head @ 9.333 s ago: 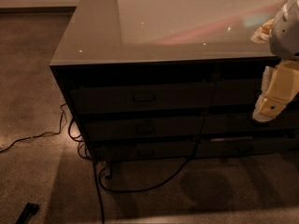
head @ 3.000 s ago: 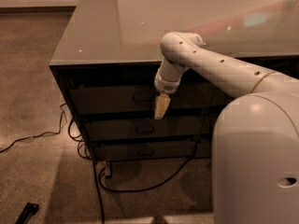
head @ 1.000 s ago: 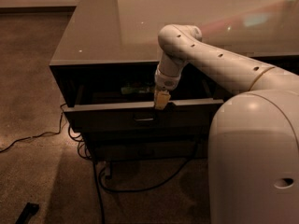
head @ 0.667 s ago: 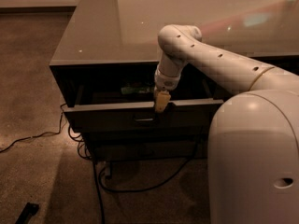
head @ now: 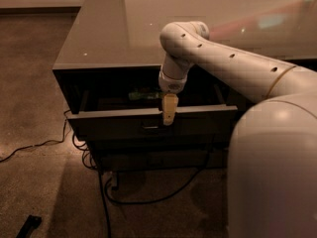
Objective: Open top drawer
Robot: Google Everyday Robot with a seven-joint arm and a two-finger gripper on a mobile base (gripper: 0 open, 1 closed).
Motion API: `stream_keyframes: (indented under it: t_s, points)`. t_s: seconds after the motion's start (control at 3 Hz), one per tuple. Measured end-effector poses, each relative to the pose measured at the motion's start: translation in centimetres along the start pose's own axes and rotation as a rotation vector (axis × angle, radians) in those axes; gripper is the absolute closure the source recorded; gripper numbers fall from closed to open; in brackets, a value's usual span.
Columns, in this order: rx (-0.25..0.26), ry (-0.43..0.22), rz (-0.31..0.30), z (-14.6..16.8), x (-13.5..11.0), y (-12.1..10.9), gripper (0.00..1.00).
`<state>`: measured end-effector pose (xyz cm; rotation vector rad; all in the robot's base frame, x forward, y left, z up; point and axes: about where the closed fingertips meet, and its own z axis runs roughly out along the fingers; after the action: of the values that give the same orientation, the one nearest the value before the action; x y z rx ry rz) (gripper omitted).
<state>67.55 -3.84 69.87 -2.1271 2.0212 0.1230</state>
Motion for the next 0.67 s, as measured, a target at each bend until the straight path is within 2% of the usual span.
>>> stream_keyframes:
  t_s: [0.33,0.67]
  points:
    - [-0.012,0.044,0.016,-0.1,0.6,2.4,0.00]
    - [-0.051,0.083,0.050,1.2,2.1,5.5,0.00]
